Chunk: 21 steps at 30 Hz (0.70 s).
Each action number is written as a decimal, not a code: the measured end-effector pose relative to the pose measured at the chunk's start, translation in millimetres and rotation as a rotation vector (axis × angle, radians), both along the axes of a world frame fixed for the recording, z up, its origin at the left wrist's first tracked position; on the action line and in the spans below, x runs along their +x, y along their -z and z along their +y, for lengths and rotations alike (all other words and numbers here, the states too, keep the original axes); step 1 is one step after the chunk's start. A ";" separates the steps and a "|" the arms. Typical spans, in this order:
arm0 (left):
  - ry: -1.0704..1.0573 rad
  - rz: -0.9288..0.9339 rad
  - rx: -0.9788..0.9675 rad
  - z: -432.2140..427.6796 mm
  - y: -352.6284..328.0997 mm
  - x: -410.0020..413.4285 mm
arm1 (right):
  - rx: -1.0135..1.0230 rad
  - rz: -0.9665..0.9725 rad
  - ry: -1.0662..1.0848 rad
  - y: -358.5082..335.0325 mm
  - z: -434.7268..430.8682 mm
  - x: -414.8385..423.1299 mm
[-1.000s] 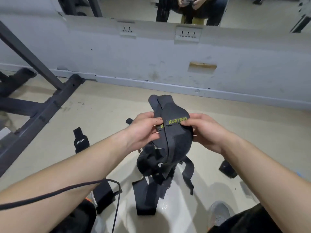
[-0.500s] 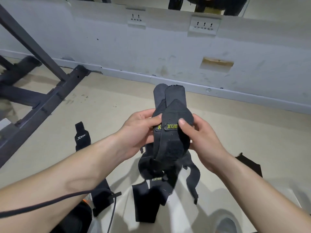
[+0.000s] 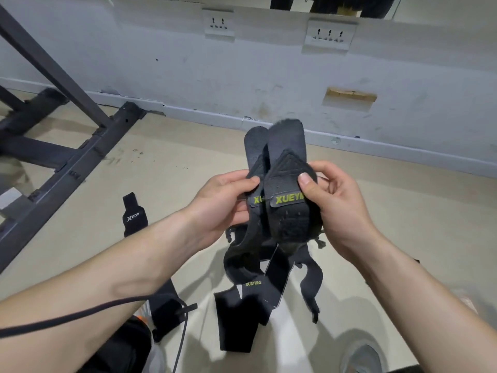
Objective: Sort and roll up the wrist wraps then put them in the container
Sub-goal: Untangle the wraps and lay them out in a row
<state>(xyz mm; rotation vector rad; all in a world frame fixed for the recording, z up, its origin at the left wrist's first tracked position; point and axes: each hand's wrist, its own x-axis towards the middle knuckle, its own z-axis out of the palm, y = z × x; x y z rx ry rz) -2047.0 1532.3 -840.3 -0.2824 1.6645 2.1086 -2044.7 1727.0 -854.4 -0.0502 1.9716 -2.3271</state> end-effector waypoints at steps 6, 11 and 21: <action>0.079 0.046 -0.003 9.3 -2.5 3.1 | 0.021 -0.087 0.028 3.4 -3.9 3.7; 0.089 0.034 -0.038 11.7 -1.7 1.0 | 0.036 -0.139 0.050 1.6 0.1 2.7; 0.103 0.073 -0.151 22.0 5.1 2.2 | 0.186 -0.195 0.110 12.7 1.4 -0.1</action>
